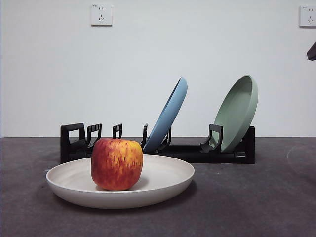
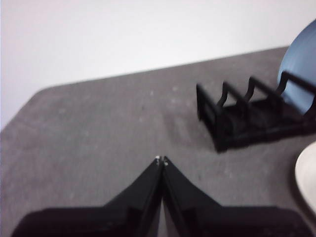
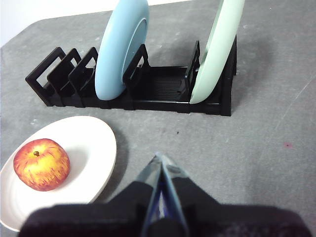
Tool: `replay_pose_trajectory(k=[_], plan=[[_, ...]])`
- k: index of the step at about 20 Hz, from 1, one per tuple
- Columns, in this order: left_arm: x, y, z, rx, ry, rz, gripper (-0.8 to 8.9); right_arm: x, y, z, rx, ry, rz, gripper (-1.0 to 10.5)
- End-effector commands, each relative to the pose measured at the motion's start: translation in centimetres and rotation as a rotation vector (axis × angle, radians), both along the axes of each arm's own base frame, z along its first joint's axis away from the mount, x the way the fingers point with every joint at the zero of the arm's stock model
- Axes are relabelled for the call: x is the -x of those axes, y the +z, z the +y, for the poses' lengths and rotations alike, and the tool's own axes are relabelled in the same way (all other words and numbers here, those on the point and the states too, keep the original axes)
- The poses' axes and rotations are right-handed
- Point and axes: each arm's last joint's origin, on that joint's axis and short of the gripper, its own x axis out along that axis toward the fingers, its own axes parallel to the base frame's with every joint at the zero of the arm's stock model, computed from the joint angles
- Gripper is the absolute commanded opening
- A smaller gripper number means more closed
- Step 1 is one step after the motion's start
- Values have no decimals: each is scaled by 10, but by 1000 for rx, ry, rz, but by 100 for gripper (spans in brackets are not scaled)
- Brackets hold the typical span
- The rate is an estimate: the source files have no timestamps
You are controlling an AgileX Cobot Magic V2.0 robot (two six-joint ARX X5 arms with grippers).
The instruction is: Take the yellow plate from the plate rack,put the plate on the table,take the apple from the table,put the apple in the plate
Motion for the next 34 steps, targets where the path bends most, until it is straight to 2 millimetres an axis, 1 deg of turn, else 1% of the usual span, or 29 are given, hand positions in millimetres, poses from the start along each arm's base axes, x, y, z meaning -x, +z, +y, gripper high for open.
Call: replay_pose_trajectory(k=[1, 4, 6, 27, 28, 29, 31, 34], plan=[[-2, -16, 1, 8, 11, 22, -4, 0, -2, 0, -6, -5, 5, -16], [-2, -32, 2, 24, 23, 47, -4, 0, -2, 0, -6, -5, 5, -16], [-1, -37, 2, 37, 25, 47, -4, 0, -2, 0, -6, -5, 5, -16], [-1, -35, 2, 52, 27, 27, -4, 0, -2, 0, -5, -5, 5, -16], [-1, -35, 2, 52, 27, 27, -4, 0, -2, 0, 32, 5, -12, -16], [-1, -35, 2, 52, 27, 27, -4, 1, -1, -2, 86, 6, -44, -16], [-1, -35, 2, 52, 27, 27, -4, 6, 3, -12, 137, -59, -100, -16], [-1, -35, 2, 52, 27, 26, -4, 15, 7, -30, 105, -162, -174, -16]])
